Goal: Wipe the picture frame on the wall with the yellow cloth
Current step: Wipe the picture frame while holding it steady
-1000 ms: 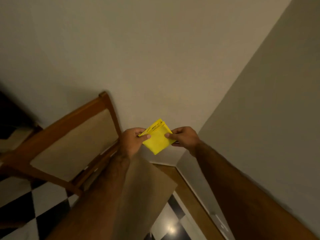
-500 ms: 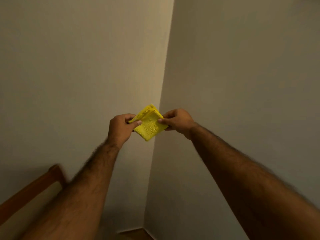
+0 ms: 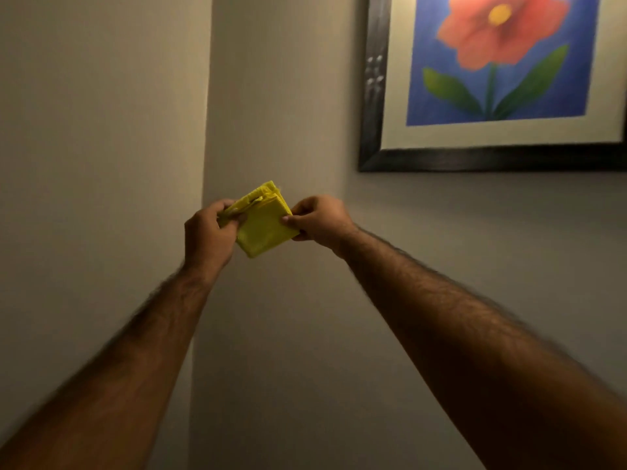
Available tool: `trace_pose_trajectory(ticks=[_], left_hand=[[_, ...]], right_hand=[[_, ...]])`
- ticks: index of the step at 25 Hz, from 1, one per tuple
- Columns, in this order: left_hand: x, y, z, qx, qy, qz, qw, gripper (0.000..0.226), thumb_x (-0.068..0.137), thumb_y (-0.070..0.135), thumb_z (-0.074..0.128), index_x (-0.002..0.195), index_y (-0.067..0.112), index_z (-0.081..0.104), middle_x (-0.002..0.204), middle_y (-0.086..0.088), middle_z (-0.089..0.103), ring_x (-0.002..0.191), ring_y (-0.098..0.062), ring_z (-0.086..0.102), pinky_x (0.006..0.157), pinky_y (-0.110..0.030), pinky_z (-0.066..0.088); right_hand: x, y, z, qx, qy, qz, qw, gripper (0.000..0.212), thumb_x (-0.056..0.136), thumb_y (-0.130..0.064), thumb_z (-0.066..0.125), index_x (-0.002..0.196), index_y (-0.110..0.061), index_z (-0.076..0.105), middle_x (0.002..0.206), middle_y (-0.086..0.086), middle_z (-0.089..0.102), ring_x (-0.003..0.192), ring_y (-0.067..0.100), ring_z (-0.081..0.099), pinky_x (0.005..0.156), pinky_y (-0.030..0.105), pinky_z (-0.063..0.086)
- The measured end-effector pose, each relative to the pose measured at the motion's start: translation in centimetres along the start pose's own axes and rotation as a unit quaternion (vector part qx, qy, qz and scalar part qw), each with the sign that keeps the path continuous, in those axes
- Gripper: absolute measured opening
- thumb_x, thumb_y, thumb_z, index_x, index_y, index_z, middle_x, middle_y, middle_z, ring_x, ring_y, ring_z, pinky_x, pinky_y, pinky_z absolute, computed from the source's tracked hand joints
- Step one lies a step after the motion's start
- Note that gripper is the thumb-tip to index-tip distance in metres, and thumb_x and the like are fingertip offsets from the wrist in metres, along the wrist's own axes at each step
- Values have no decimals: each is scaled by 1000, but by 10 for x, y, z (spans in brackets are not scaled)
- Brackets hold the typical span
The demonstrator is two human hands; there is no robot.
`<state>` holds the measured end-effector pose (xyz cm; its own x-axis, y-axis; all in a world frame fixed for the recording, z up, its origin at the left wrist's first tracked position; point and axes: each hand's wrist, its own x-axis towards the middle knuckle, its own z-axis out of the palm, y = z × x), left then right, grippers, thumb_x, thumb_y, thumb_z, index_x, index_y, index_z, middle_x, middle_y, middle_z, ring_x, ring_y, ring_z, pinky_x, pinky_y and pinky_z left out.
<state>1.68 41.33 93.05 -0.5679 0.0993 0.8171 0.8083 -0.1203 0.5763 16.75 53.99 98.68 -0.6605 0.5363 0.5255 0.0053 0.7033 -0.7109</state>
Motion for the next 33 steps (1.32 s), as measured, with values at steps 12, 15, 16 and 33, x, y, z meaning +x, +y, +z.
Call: trace_pose_trajectory(ticks=[12, 15, 16, 33], left_hand=[[146, 225, 102, -47, -42, 215, 974, 26, 92, 12, 64, 115, 21, 72, 111, -5, 73, 98, -18, 62, 81, -26, 47], [164, 245, 115, -2, -58, 215, 975, 28, 95, 9, 57, 117, 22, 68, 114, -8, 68, 97, -21, 57, 79, -31, 46], [167, 249, 119, 22, -55, 215, 975, 28, 95, 7, 56, 116, 22, 68, 115, -10, 68, 96, -22, 55, 78, -32, 46], [124, 227, 201, 148, 99, 375, 910, 41, 104, 16, 42, 141, 1, 53, 146, -21, 54, 137, -37, 48, 118, -45, 37]], right_hand=[[-17, -67, -277, -454, 401, -283, 743, 67, 99, -51, 49, 150, -7, 48, 158, 16, 47, 153, 30, 35, 124, 44, 30], [-35, -56, -366, -535, 449, -225, 680, 80, 100, -57, 40, 161, -6, 26, 170, 17, 24, 160, 31, 15, 129, 48, 16], [-40, -49, -389, -536, 464, -206, 675, 83, 99, -59, 37, 161, -6, 22, 171, 17, 20, 160, 31, 13, 129, 48, 15], [-16, 35, -430, -541, 452, -146, 694, 114, 86, -86, 18, 163, -3, 5, 174, 13, -2, 162, 24, -1, 131, 43, 7]])
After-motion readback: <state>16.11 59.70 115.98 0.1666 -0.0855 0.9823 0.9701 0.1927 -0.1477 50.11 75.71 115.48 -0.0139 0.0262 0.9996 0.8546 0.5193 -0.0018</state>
